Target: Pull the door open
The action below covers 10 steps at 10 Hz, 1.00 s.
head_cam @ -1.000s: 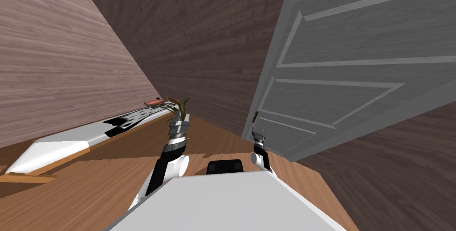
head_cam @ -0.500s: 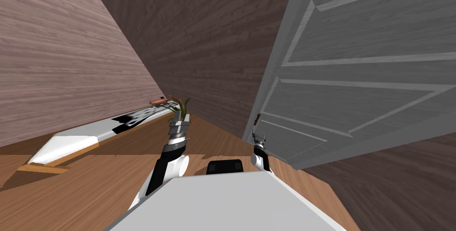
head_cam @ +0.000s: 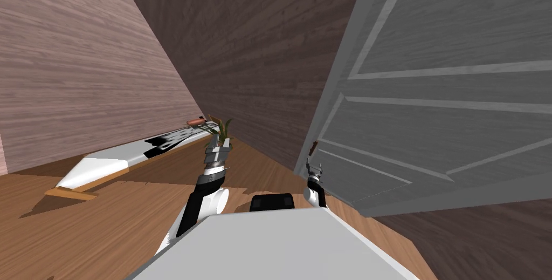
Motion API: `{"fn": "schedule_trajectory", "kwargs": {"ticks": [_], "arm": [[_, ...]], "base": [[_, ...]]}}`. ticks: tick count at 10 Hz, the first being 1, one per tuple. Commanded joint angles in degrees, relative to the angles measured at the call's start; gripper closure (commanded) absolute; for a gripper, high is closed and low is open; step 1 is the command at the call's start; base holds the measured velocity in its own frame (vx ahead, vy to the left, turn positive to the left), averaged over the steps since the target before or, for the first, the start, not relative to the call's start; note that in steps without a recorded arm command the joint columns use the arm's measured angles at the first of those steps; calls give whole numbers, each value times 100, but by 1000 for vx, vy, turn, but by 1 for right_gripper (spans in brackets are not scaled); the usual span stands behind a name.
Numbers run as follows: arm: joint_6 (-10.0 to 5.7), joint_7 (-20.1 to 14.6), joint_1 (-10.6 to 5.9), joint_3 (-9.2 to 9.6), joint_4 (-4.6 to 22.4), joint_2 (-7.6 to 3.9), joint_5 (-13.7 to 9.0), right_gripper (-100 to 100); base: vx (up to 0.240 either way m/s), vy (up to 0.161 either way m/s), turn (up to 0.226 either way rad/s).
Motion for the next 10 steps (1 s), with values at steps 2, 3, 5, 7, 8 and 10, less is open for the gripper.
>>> {"fn": "schedule_trajectory", "kwargs": {"ticks": [2, 3, 5, 7, 8, 10], "arm": [[-107, -223, -57, 19, 272, -9, -131, -100], [-126, -265, -72, 22, 328, -11, -160, -100], [-185, -395, -116, 30, 500, -16, -247, -100], [-199, -556, -66, 38, 544, -165, -234, -100], [-209, -628, -47, 42, 572, -222, -237, -100], [-245, -890, 22, 55, 674, -429, -250, -100]], "base": [[69, -70, 66], [67, -41, 59], [55, -50, 66], [74, -22, 18], [179, -9, 24], [186, 6, 22]]}}
